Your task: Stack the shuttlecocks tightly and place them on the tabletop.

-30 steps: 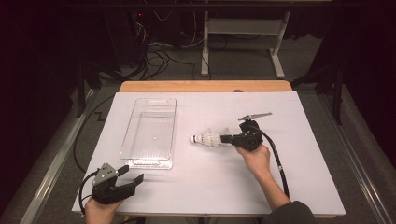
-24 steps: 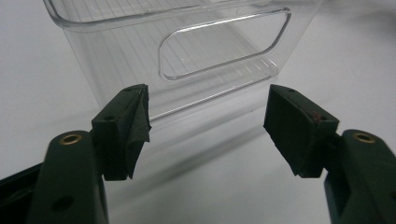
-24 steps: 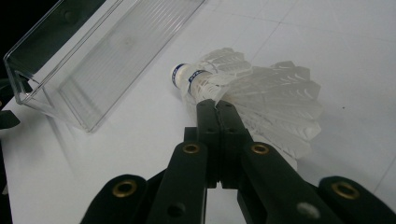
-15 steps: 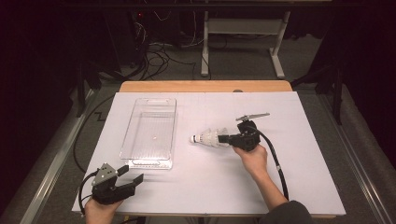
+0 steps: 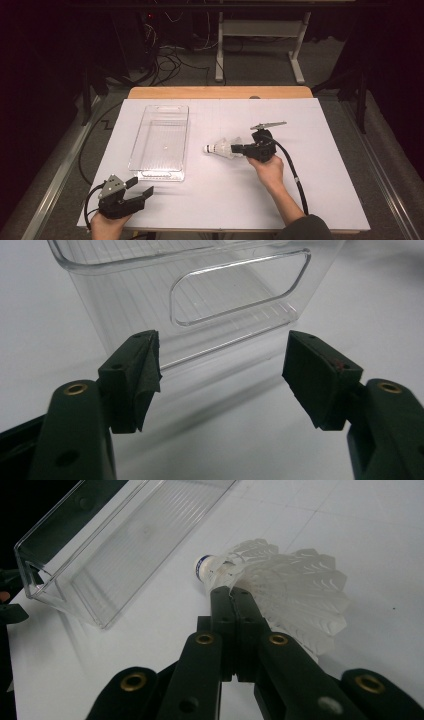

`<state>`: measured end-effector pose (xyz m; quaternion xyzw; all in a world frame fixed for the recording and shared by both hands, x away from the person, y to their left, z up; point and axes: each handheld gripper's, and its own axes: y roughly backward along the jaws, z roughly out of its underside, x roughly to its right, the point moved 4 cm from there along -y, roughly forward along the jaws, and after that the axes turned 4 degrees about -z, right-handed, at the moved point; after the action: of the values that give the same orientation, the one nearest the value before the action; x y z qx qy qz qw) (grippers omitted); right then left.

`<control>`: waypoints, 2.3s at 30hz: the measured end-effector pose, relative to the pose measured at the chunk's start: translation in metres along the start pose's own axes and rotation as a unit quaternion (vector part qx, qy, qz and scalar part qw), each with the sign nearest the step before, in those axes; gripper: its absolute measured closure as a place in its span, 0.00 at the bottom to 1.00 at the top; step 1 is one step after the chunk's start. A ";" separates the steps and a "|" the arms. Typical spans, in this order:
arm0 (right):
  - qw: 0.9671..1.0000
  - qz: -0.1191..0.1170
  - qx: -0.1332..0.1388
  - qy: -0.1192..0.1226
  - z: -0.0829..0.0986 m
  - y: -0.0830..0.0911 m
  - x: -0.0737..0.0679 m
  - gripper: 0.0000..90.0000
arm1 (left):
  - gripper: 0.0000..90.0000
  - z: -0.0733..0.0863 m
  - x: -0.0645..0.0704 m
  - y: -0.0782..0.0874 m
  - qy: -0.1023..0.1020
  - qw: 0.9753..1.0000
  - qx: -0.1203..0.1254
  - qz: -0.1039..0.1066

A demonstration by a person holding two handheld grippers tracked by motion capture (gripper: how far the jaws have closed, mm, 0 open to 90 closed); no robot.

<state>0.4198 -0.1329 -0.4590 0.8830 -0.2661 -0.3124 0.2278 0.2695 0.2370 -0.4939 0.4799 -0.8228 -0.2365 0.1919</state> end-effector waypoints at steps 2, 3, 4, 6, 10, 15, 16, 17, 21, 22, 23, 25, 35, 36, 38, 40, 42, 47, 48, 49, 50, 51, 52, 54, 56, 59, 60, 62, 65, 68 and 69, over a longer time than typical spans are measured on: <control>1.000 0.001 -0.001 0.000 0.001 -0.001 0.001 1.00 | 0.36 0.000 0.000 0.000 0.000 1.000 0.000 0.000; 1.000 0.002 -0.001 0.000 0.001 -0.001 0.001 1.00 | 0.36 0.000 0.000 0.000 0.000 1.000 0.000 0.000; 1.000 0.003 -0.002 0.000 0.001 -0.001 0.001 1.00 | 0.36 0.000 0.000 0.000 0.000 1.000 0.000 0.001; 1.000 0.005 -0.005 0.000 0.002 -0.002 0.002 1.00 | 0.36 0.000 0.000 0.000 0.000 1.000 -0.001 0.001; 1.000 0.014 -0.009 0.005 0.003 -0.003 0.003 1.00 | 0.36 0.000 0.000 0.000 0.000 1.000 -0.001 0.001; 1.000 0.024 -0.013 0.007 0.004 -0.004 0.004 1.00 | 0.36 0.000 0.000 0.000 0.000 1.000 -0.001 0.001; 1.000 0.026 -0.014 0.008 0.004 -0.005 0.004 1.00 | 0.36 0.000 0.000 0.000 0.000 1.000 -0.001 0.001; 0.999 0.027 -0.015 0.008 0.004 -0.005 0.005 1.00 | 0.36 0.000 0.000 0.000 0.000 1.000 -0.001 0.001; 0.999 0.032 -0.018 0.007 0.005 -0.007 0.006 1.00 | 0.36 0.000 0.000 0.000 -0.001 1.000 -0.001 0.001; 0.999 0.033 -0.018 0.007 0.005 -0.007 0.006 1.00 | 0.36 0.000 0.000 0.000 -0.001 1.000 -0.001 0.002; 0.999 0.034 -0.019 0.008 0.005 -0.007 0.006 1.00 | 0.36 0.000 0.000 0.000 -0.001 1.000 -0.001 0.001; 0.999 0.036 -0.020 0.008 0.005 -0.008 0.007 1.00 | 0.36 0.000 0.000 0.000 0.000 1.000 -0.001 0.002; 0.998 0.052 -0.028 0.010 0.007 -0.012 0.010 1.00 | 0.36 0.000 0.000 0.000 -0.001 1.000 -0.001 0.002; 0.998 0.053 -0.028 0.010 0.007 -0.012 0.010 1.00 | 0.36 0.000 0.000 0.000 -0.001 1.000 -0.001 0.002; 0.998 0.056 -0.030 0.011 0.007 -0.013 0.010 0.99 | 0.36 0.000 0.000 0.000 -0.001 1.000 -0.001 0.002; 0.998 0.057 -0.031 0.011 0.008 -0.013 0.011 0.99 | 0.36 0.000 0.000 0.000 0.000 1.000 -0.001 0.001; 0.998 0.058 -0.031 0.010 0.008 -0.013 0.011 0.98 | 0.36 0.000 0.000 0.000 0.000 1.000 0.000 0.001; 0.997 0.062 -0.032 0.014 0.008 -0.012 0.011 0.94 | 0.36 0.000 0.000 0.000 0.000 1.000 0.000 0.002; 0.997 0.063 -0.032 0.015 0.008 -0.012 0.011 0.93 | 0.36 0.000 0.000 0.000 0.000 1.000 0.000 0.002; 0.997 0.063 -0.032 0.015 0.008 -0.011 0.011 0.93 | 0.36 0.000 0.000 0.000 0.000 1.000 0.000 0.002; 0.997 0.063 -0.032 0.014 0.008 -0.011 0.011 0.91 | 0.36 0.000 0.000 0.000 -0.001 1.000 -0.001 0.002; 0.997 0.064 -0.033 0.014 0.008 -0.011 0.011 0.90 | 0.36 0.000 0.000 0.000 -0.001 1.000 -0.001 0.002; 0.997 0.065 -0.033 0.014 0.008 -0.011 0.011 0.89 | 0.36 0.000 0.000 0.000 -0.001 1.000 -0.001 0.002; 0.997 0.065 -0.034 0.013 0.008 -0.011 0.011 0.85 | 0.36 0.000 0.000 0.000 0.000 1.000 0.000 0.002; 0.997 0.068 -0.034 0.012 0.008 -0.010 0.011 0.77 | 0.36 0.000 0.000 0.000 0.000 1.000 0.000 0.002; 0.997 0.068 -0.032 0.013 0.009 -0.009 0.012 0.70 | 0.36 0.000 0.000 0.000 -0.001 1.000 -0.001 0.002; 0.997 0.070 -0.031 0.012 0.009 -0.008 0.012 0.67 | 0.36 0.000 0.000 0.000 -0.001 1.000 -0.001 0.002; 0.997 0.072 -0.027 0.014 0.009 -0.007 0.012 0.64 | 0.36 0.000 0.000 0.000 -0.001 1.000 -0.001 0.002; 0.997 0.074 -0.024 0.012 0.009 -0.005 0.012 0.60 | 0.36 0.000 0.000 0.000 0.000 1.000 -0.001 0.003; 0.996 0.081 -0.020 0.018 0.011 -0.002 0.012 0.58 | 0.36 0.000 0.001 -0.001 -0.002 1.000 -0.001 0.005; 0.996 0.082 -0.018 0.017 0.012 -0.002 0.012 0.57 | 0.36 0.000 0.001 -0.001 -0.003 1.000 -0.002 0.005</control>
<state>0.4203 -0.1416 -0.4733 0.8593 -0.3279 -0.2820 0.2730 0.2698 0.2360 -0.4941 0.4747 -0.8252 -0.2385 0.1919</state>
